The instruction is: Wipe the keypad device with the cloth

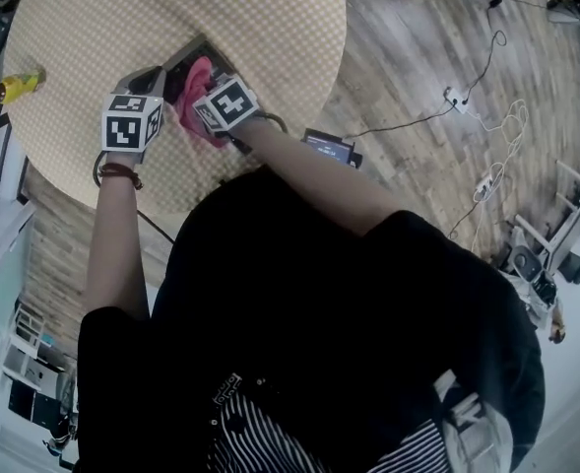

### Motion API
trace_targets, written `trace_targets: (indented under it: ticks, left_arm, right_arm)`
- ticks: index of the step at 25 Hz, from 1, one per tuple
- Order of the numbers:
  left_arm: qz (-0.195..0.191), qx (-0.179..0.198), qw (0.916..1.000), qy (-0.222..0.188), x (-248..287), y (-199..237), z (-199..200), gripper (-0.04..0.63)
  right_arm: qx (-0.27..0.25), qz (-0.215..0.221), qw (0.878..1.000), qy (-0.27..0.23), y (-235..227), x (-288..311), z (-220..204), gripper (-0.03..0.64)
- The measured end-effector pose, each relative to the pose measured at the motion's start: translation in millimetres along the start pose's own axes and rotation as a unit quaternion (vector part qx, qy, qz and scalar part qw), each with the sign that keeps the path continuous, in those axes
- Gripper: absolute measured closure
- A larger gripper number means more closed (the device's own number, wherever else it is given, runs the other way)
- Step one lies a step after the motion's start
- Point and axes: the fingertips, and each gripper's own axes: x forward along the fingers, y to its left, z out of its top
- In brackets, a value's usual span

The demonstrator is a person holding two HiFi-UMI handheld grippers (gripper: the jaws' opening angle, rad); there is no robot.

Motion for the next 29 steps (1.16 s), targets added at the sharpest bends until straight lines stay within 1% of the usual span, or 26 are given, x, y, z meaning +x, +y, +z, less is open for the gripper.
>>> trace_targets:
  ticks: [1, 3, 4, 5, 6, 7, 9, 11, 12, 14, 15, 17, 20, 21, 24, 26, 29]
  left_arm:
    - [0.001, -0.005, 1.0000, 0.000, 0, 1, -1, 0.598]
    - [0.010, -0.027, 0.9996, -0.008, -2, 8, 3, 0.592]
    - [0.016, -0.047, 0.9985, -0.025, -8, 12, 8, 0.591]
    - [0.020, -0.070, 0.9960, -0.051, -20, 14, 13, 0.592]
    - [0.022, -0.095, 0.9917, -0.084, -36, 14, 16, 0.592]
    - [0.024, -0.118, 0.9856, -0.118, -56, 11, 18, 0.592]
    - [0.029, -0.151, 0.9708, -0.184, -99, 5, 22, 0.592]
    - [0.022, -0.168, 0.9573, -0.235, -144, -5, 29, 0.592]
    - [0.008, -0.171, 0.9516, -0.255, -163, -13, 30, 0.592]
    - [-0.025, -0.172, 0.9408, -0.291, -194, -31, 19, 0.592]
    - [-0.035, -0.173, 0.9361, -0.304, -205, -39, 8, 0.592]
    - [-0.044, -0.181, 0.9284, -0.322, -218, -48, -9, 0.592]
    - [-0.054, -0.200, 0.9166, -0.342, -233, -52, -10, 0.592]
    - [-0.057, -0.202, 0.9153, -0.344, -234, -57, -7, 0.592]
    - [-0.061, -0.217, 0.9175, -0.327, -228, -83, 1, 0.592]
    - [-0.056, -0.239, 0.9163, -0.317, -231, -105, 0, 0.592]
    - [-0.043, -0.259, 0.9126, -0.313, -239, -125, 5, 0.592]
  right_arm:
    - [0.001, -0.007, 1.000, 0.002, 0, -2, 2, 0.552]
    - [-0.009, -0.010, 1.000, -0.013, 4, -15, 20, 0.552]
    - [-0.021, -0.007, 0.999, -0.029, 9, -24, 32, 0.552]
    - [-0.033, -0.006, 0.998, -0.047, 17, -36, 44, 0.552]
    - [-0.043, -0.007, 0.997, -0.066, 26, -49, 53, 0.554]
    - [-0.048, -0.007, 0.995, -0.085, 37, -63, 60, 0.554]
    - [-0.054, -0.006, 0.991, -0.122, 58, -95, 73, 0.554]
    - [-0.066, -0.004, 0.986, -0.155, 78, -129, 90, 0.554]
    - [-0.075, -0.004, 0.983, -0.167, 87, -143, 95, 0.554]
    - [-0.095, -0.009, 0.978, -0.185, 100, -163, 91, 0.554]
    - [-0.103, -0.011, 0.976, -0.192, 105, -171, 83, 0.554]
    - [-0.105, -0.012, 0.973, -0.204, 109, -186, 70, 0.554]
    - [-0.101, -0.010, 0.971, -0.217, 118, -207, 69, 0.554]
    - [-0.103, -0.011, 0.970, -0.219, 123, -212, 69, 0.554]
    - [-0.128, -0.006, 0.971, -0.203, 134, -220, 67, 0.554]
    - [-0.141, 0.013, 0.974, -0.178, 143, -219, 61, 0.554]
    - [-0.151, 0.038, 0.975, -0.159, 154, -224, 61, 0.554]
